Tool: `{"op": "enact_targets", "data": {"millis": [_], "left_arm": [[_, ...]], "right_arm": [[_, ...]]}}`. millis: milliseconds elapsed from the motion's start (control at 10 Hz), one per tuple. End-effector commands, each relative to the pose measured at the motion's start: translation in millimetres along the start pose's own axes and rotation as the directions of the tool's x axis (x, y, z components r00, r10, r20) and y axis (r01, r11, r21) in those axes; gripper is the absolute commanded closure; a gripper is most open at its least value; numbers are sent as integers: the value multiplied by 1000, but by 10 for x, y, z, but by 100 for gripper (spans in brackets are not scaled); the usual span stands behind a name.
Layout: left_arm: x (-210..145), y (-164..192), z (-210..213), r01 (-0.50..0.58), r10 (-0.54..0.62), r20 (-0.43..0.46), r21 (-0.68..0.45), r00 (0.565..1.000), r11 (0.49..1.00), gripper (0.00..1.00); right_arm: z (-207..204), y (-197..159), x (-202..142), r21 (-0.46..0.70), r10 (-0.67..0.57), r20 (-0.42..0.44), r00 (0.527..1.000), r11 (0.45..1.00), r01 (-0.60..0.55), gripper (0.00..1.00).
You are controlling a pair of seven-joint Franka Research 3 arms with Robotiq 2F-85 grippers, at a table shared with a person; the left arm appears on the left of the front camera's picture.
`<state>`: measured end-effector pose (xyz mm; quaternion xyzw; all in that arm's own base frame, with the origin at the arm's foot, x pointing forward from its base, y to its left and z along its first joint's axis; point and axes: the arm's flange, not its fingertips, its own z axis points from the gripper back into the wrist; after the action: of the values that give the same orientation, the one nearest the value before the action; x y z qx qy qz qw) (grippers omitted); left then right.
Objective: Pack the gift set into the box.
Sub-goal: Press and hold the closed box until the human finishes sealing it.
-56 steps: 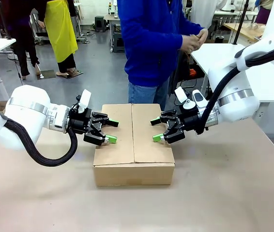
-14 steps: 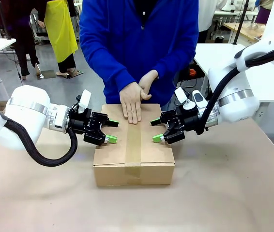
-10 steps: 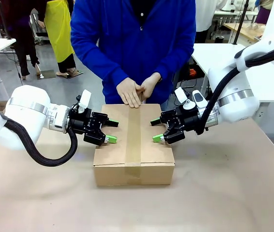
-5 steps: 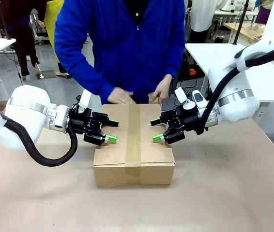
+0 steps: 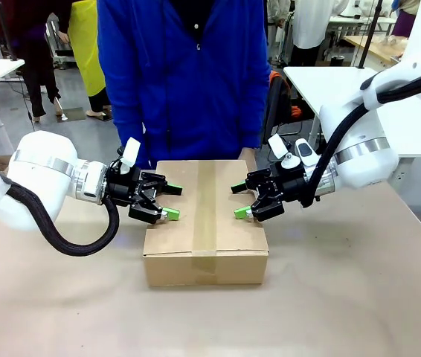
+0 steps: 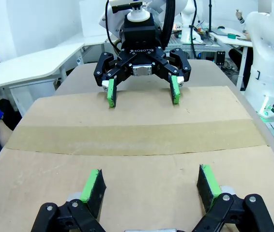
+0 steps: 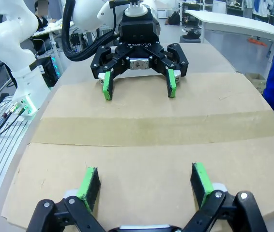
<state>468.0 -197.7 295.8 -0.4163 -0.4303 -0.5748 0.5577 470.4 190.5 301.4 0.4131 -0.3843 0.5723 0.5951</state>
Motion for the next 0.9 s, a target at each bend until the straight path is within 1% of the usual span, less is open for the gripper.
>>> {"op": "enact_targets", "data": {"millis": [0,100,200,300,400,500,600,700,800], "left_arm": [[0,0,0,0,0,0,0,1000,1000,0],[201,-53,447,31,-33,32,64,999,997,0],[359,-156,909,31,-36,41,122,999,992,0],[457,-305,1406,19,-32,65,192,997,981,0],[478,-439,1790,20,-47,117,223,992,975,0],[431,-566,2113,7,-60,163,313,985,950,0],[296,-660,2362,-39,-59,263,353,963,935,0],[486,-401,1908,23,-57,119,269,991,963,0],[486,-401,1908,23,-57,119,269,991,963,0]], "right_arm": [[0,0,0,0,0,0,1000,1000,0,0],[592,102,209,-174,-10,118,993,984,30,0],[1139,324,345,-302,22,208,978,952,43,0],[1658,627,403,-386,26,296,955,917,95,0],[2023,890,383,-425,39,366,930,896,130,0],[2329,1099,281,-466,67,407,911,873,145,0],[2547,1214,93,-516,45,440,897,830,212,0],[2153,830,350,-430,43,365,930,894,128,0],[2153,830,350,-430,43,365,930,894,128,0]]}}
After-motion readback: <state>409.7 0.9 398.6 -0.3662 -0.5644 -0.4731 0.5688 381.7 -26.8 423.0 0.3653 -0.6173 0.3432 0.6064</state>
